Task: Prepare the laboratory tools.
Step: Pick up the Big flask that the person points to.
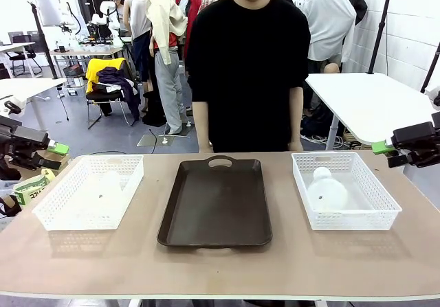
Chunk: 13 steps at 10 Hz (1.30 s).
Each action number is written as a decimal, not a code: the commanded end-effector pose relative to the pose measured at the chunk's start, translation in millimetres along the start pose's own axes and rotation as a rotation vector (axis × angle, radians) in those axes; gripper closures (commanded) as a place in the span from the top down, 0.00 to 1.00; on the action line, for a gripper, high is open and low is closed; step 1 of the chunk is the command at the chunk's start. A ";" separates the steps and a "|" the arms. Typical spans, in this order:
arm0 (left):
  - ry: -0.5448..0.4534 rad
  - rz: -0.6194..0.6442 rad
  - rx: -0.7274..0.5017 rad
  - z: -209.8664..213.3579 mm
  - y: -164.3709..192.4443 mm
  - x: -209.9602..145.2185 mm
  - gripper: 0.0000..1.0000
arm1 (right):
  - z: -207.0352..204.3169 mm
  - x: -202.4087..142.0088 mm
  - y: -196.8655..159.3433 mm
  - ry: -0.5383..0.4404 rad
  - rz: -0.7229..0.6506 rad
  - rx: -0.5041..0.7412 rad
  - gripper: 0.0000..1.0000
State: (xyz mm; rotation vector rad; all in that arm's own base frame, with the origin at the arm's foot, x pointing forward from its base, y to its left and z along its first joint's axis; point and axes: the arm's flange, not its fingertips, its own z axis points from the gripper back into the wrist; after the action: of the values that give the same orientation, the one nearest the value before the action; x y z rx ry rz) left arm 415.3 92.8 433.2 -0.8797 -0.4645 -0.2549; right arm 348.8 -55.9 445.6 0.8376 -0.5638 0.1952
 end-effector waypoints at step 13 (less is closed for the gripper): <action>-0.007 0.002 -0.008 1.3 0.7 -0.6 1.00 | -2.4 4.2 -1.9 -0.010 0.018 0.018 1.00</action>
State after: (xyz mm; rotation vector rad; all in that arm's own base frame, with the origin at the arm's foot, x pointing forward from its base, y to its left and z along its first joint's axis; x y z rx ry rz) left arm 415.1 93.8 433.2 -0.8761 -0.4647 -0.2524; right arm 347.6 -55.6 446.4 0.8286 -0.5601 0.1979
